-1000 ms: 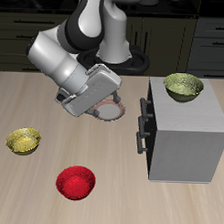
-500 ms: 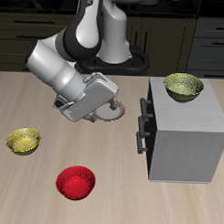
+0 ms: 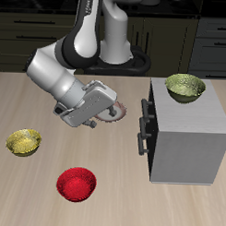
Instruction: Open the middle drawer of the white cabinet
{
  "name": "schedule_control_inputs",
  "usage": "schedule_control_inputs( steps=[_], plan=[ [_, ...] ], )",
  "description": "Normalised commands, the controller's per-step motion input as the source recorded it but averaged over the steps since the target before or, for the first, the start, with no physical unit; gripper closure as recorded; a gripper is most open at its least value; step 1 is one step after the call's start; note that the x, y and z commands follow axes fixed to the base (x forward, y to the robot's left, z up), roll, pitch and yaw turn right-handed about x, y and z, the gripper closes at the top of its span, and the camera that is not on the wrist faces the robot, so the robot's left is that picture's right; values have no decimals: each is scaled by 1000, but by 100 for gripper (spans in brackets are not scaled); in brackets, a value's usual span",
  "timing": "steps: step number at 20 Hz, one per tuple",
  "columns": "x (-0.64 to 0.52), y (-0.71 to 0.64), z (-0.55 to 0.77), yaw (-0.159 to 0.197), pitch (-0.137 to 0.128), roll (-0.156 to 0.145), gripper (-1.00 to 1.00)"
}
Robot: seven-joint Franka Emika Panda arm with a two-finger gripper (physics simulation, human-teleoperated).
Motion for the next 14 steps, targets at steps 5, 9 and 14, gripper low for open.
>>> schedule_control_inputs(
  steps=[5, 9, 14],
  plan=[
    [-6, 35, -210, -17, 28, 21, -100],
    [1, 220, -82, -25, 9, 55, -100],
    [41, 248, -59, -59, 28, 90, -100]
  ],
)
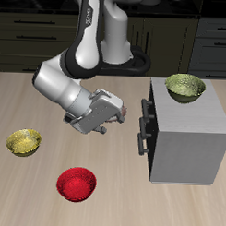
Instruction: Open the middle drawer of the white cabinet
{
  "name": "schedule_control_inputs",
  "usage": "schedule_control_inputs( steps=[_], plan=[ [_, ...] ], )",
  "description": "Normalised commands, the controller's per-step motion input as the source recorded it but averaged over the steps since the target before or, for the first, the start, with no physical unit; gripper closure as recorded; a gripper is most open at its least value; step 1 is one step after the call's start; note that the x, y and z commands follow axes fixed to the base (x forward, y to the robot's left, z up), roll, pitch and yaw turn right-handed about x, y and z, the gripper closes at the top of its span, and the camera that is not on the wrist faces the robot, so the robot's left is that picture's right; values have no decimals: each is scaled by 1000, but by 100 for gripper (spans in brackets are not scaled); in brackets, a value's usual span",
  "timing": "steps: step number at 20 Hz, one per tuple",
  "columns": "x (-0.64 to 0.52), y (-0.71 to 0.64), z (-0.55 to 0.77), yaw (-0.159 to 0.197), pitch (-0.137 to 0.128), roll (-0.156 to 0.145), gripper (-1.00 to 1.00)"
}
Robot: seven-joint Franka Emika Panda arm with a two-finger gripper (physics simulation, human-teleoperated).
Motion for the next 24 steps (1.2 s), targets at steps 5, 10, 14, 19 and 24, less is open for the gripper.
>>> schedule_control_inputs(
  steps=[5, 10, 14, 19, 24],
  plan=[
    [55, 170, -49, -29, 8, 82, -100],
    [26, 156, -30, -53, 25, 56, -100],
    [-20, 275, 17, 36, 6, 10, -100],
    [140, 192, 25, 26, 26, -25, -100],
    [156, 201, -87, 30, 34, 14, -100]
  ],
)
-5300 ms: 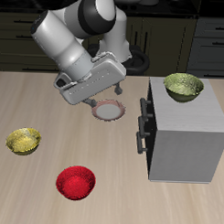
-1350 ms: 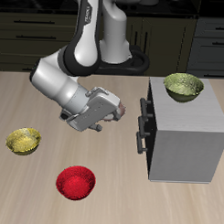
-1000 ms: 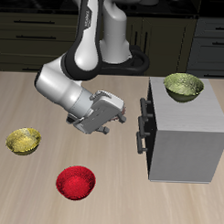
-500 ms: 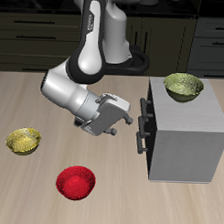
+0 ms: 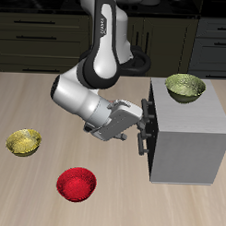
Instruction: Open the middle drawer of the white cabinet
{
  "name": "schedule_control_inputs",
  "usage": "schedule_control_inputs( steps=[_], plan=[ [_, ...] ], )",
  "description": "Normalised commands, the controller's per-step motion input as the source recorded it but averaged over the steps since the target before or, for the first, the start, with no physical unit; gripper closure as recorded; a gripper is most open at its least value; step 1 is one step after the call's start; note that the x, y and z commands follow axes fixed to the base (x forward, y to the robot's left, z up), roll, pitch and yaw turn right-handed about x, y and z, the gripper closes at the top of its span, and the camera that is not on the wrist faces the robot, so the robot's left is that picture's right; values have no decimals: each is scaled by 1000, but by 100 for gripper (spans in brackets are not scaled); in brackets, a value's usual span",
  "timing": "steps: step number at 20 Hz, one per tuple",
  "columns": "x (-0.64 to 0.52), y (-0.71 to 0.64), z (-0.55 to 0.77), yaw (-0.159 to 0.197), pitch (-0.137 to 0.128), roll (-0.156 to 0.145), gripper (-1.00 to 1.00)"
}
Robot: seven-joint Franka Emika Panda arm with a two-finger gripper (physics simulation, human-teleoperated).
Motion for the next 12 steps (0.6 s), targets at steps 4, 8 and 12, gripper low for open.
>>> schedule_control_inputs(
  steps=[4, 8, 12],
  plan=[
    [119, 157, 34, -2, -1, 10, -100],
    [-91, 176, 50, 12, 24, 25, -100],
    [-249, 250, 46, -18, 46, 54, -100]
  ],
)
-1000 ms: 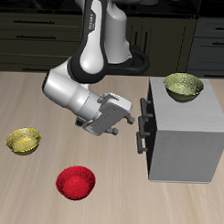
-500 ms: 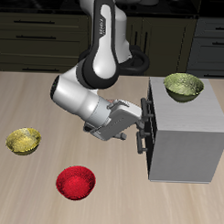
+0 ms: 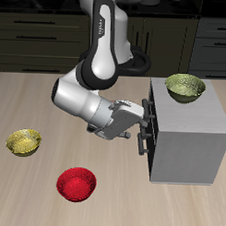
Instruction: Open the middle drawer of the white cabinet
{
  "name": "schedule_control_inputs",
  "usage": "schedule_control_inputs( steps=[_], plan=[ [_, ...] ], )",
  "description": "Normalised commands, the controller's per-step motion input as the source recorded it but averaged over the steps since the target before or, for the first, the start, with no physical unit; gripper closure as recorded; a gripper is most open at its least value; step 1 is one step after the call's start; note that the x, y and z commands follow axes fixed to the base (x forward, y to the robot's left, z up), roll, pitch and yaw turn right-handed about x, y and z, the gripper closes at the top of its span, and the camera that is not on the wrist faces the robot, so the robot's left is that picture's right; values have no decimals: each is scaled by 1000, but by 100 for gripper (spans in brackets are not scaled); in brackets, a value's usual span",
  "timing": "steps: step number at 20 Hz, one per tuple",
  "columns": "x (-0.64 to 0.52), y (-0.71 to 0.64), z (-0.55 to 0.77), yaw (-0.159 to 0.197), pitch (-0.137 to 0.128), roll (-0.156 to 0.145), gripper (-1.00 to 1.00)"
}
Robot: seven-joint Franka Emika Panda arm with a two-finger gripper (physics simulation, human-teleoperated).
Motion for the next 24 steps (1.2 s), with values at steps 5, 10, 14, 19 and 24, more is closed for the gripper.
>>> schedule_control_inputs(
  steps=[5, 10, 14, 19, 24],
  plan=[
    [-187, 277, -97, -107, 70, 72, -100],
    [-70, 279, -24, -25, 8, 59, -100],
    [-5, 269, 3, -1, 14, 50, -100],
    [50, 213, -26, -24, 21, 40, -100],
    [5, 137, -42, -40, 38, 65, -100]
  ],
)
